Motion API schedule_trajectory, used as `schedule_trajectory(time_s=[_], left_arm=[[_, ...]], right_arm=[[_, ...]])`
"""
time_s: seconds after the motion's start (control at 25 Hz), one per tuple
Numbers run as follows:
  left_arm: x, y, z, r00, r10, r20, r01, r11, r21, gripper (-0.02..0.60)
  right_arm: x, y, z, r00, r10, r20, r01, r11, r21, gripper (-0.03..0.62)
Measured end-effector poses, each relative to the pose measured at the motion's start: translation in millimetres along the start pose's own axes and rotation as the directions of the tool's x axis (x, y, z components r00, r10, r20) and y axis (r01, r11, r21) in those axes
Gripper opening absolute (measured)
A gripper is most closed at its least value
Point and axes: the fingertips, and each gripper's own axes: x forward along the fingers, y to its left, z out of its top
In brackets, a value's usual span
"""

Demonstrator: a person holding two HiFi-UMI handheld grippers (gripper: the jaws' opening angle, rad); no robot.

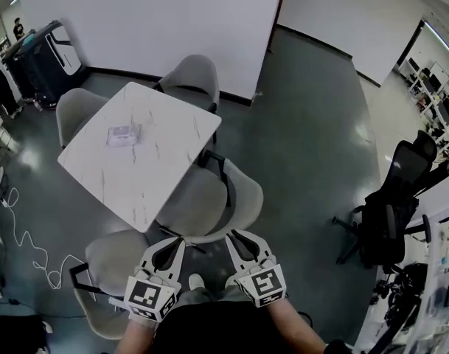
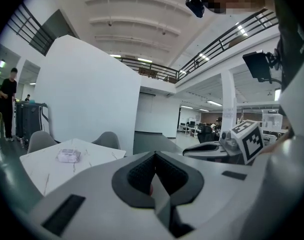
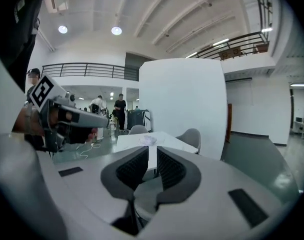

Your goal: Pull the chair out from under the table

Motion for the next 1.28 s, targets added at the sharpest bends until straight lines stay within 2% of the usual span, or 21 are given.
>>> schedule_trajectory(time_s=[0.12,0.2,0.36,0.44,0.56,0.68,0.84,1.04,1.2,1.28], left_arm=[[-2,9,-4,0.999,0.038,-0.009,-0.038,0.999,-0.008,0.006],[-6,13,-8,0.997,0.074,-0.016,-0.074,0.997,-0.022,0.006],[-20,21,-21,0.986,0.159,-0.046,-0.162,0.984,-0.071,0.006],[-26,26,-27,0.978,0.201,-0.057,-0.205,0.975,-0.089,0.006],[-35,31,-34,0.963,0.262,-0.067,-0.268,0.957,-0.11,0.006],[-47,35,-42,0.943,0.321,-0.086,-0.33,0.935,-0.131,0.006],[-59,37,-53,0.918,0.382,-0.103,-0.394,0.906,-0.155,0.006],[-74,33,-66,0.889,0.439,-0.129,-0.456,0.872,-0.176,0.006],[-84,29,-75,0.868,0.472,-0.156,-0.495,0.849,-0.185,0.006],[-88,25,-79,0.86,0.483,-0.166,-0.508,0.84,-0.189,0.006]], right_arm=[[25,0,-27,0.993,0.068,-0.094,-0.071,0.997,-0.021,0.107],[41,2,-46,0.981,0.119,-0.154,-0.126,0.991,-0.043,0.134],[64,8,-92,0.923,0.201,-0.33,-0.252,0.96,-0.121,0.164],[77,9,-114,0.881,0.231,-0.413,-0.313,0.939,-0.143,0.203],[96,16,-147,0.805,0.277,-0.524,-0.415,0.895,-0.165,0.264],[112,23,-183,0.733,0.293,-0.614,-0.505,0.839,-0.204,0.278],[126,32,-229,0.634,0.306,-0.711,-0.602,0.772,-0.204,0.287],[132,40,-292,0.499,0.27,-0.823,-0.705,0.678,-0.205,0.296],[138,32,-336,0.428,0.213,-0.878,-0.745,0.633,-0.209,0.296],[140,27,-354,0.401,0.185,-0.897,-0.758,0.617,-0.211,0.296]])
